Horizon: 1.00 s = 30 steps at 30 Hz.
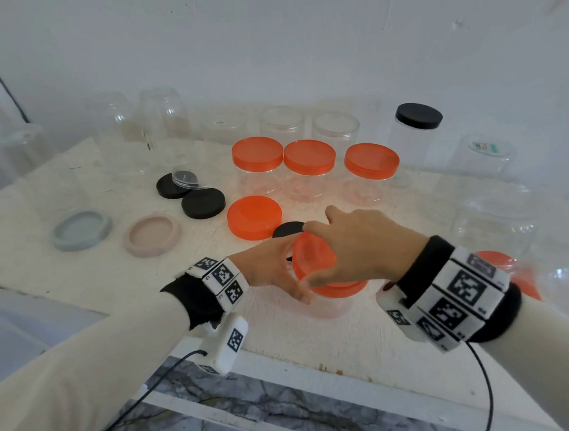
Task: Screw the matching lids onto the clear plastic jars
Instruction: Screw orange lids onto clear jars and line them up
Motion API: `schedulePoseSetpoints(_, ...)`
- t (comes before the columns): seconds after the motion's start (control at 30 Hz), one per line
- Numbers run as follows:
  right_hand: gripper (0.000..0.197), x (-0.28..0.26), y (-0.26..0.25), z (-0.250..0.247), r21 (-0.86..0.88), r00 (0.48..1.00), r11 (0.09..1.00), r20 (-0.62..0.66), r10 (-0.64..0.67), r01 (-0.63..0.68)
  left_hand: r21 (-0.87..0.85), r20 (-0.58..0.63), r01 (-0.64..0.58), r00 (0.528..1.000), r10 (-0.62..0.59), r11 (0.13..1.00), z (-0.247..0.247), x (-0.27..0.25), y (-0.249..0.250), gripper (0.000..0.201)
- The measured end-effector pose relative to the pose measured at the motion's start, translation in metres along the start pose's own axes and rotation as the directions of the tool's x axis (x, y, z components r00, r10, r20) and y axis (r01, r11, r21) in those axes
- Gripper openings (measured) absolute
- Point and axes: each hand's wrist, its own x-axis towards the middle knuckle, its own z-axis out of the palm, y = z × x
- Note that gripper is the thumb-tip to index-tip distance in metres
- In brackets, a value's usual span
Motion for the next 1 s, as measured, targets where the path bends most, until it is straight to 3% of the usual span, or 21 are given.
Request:
schedulePoseSetpoints(0.03, 0.088, 0.000, -0.001, 0.002, -0.034, 1.000, 0.999, -0.021, 0.017, -0.018, 0.001, 0.004, -0.002, 1.000, 0.002, 1.000, 0.000, 0.000, 0.000, 0.089)
schedulePoseSetpoints(0.1, 0.089, -0.001, 0.005, 0.001, 0.058, 1.000, 0.998, 0.015, -0.009, 0.008, 0.003, 0.004, -0.004, 1.000, 0.004, 1.000, 0.001, 0.001, -0.001, 0.089)
schedulePoseSetpoints(0.17, 0.087, -0.005, 0.013, -0.005, 0.227, 0.983, 0.968, 0.122, -0.137, 0.106, -0.007, 0.003, -0.013, 1.000, 0.013, 1.000, 0.001, 0.001, 0.001, 0.091)
schedulePoseSetpoints(0.23, 0.087, -0.006, 0.016, -0.010, 0.275, 0.954, 0.946, 0.193, -0.232, 0.174, -0.014, 0.012, -0.019, 1.000, 0.020, 1.000, 0.002, -0.001, 0.003, 0.091)
schedulePoseSetpoints(0.3, 0.079, -0.004, 0.015, -0.007, 0.248, 0.969, 0.958, 0.164, -0.186, 0.142, -0.018, 0.029, -0.008, 1.000, 0.008, 1.000, 0.001, -0.002, 0.004, 0.086)
schedulePoseSetpoints(0.37, 0.071, -0.002, 0.007, -0.003, 0.152, 0.995, 0.987, 0.076, -0.060, 0.048, -0.017, 0.015, 0.001, 1.000, -0.001, 1.000, 0.001, -0.002, 0.003, 0.087)
schedulePoseSetpoints(0.47, 0.085, 0.000, -0.003, 0.001, -0.021, 0.998, 0.998, -0.022, 0.065, -0.066, -0.008, 0.010, -0.001, 1.000, 0.001, 1.000, 0.002, -0.002, 0.003, 0.095)
schedulePoseSetpoints(0.53, 0.084, -0.001, 0.001, 0.000, 0.079, 1.000, 0.997, -0.001, 0.027, -0.027, -0.017, 0.021, 0.005, 1.000, -0.005, 1.000, 0.002, -0.001, 0.001, 0.091)
schedulePoseSetpoints(0.6, 0.081, -0.003, 0.009, -0.006, 0.203, 0.986, 0.976, 0.130, -0.109, 0.081, -0.013, 0.017, 0.010, 1.000, -0.009, 1.000, 0.001, -0.001, 0.003, 0.085)
schedulePoseSetpoints(0.67, 0.085, -0.004, 0.012, -0.009, 0.221, 0.952, 0.962, 0.220, -0.210, 0.161, -0.016, 0.024, 0.006, 1.000, -0.006, 1.000, 0.001, -0.002, 0.003, 0.088)
schedulePoseSetpoints(0.87, 0.084, -0.003, 0.006, -0.001, 0.131, 0.989, 0.984, 0.073, -0.130, 0.120, -0.016, 0.017, 0.000, 1.000, 0.000, 1.000, 0.001, 0.000, 0.001, 0.080)
schedulePoseSetpoints(1.0, 0.091, -0.003, 0.011, -0.005, 0.135, 0.978, 0.981, 0.136, -0.158, 0.139, -0.020, 0.028, 0.013, 1.000, -0.012, 1.000, 0.002, -0.002, 0.005, 0.086)
